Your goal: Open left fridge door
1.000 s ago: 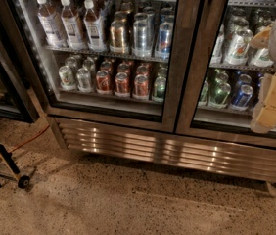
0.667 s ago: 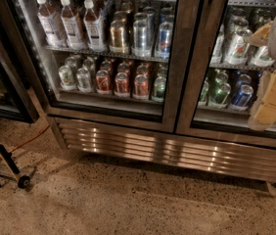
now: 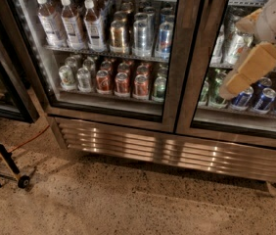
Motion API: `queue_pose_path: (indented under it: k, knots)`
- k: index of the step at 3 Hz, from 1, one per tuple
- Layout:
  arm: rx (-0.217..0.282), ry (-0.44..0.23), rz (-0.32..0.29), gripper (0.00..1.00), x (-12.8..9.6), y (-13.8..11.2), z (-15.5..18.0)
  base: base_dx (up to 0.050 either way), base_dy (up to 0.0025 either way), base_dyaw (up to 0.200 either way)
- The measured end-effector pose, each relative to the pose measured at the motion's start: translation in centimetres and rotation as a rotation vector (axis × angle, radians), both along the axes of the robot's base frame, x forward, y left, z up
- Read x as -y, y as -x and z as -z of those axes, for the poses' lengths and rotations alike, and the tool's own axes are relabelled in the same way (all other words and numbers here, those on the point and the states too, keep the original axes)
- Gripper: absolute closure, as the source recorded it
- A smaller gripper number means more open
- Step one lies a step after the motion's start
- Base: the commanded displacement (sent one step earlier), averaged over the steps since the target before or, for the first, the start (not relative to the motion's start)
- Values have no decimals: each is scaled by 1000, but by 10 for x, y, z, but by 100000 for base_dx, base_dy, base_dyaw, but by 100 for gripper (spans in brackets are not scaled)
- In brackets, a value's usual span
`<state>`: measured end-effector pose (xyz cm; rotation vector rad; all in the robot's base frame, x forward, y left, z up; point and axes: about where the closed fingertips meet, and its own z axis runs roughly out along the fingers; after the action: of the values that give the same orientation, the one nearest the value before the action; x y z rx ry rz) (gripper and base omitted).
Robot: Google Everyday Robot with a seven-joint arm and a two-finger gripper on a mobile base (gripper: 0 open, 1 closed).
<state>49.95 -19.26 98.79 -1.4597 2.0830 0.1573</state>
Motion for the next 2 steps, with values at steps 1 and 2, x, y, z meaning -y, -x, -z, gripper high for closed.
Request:
queue_pose_path:
  k: [1, 2]
  knots:
    - [-4, -32, -11, 0, -8, -1, -1, 0, 0, 0]
    - [-4, -31, -11, 0, -8, -1, -1, 0, 0, 0]
